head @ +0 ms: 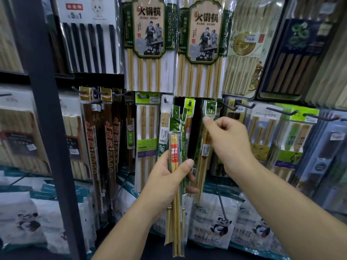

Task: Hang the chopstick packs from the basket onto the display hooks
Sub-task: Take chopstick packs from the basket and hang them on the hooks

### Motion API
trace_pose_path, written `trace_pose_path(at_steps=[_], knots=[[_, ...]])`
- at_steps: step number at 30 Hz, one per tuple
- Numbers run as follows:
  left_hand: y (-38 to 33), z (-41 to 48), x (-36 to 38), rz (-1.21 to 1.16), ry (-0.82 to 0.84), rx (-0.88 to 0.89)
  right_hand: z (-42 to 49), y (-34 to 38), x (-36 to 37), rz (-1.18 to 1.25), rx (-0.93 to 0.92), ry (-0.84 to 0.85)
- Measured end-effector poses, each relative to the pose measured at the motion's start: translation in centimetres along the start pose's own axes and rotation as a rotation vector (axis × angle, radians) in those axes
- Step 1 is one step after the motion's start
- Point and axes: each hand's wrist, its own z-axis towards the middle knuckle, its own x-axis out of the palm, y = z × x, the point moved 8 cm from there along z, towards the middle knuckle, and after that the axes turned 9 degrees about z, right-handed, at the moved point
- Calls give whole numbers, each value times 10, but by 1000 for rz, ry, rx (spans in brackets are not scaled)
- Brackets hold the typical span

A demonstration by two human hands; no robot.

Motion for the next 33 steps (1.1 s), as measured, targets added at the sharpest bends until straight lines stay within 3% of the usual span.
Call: trace_pose_path(at_steps=[4,7,20,26,33], knots=[[-5,-1,5,-3,34,24,-17,4,26,64,41,252],[-8,-3,6,11,45,36,-21,5,34,73,54,331],[-6,-4,9,-114,21,-43,-15,7,22,141,2,218],[-6,-2,1,-40,-49,3,-14,8,20,150,-18,218],[-2,0,-15,-98,-155,-31,6,10,0,144,15,40]])
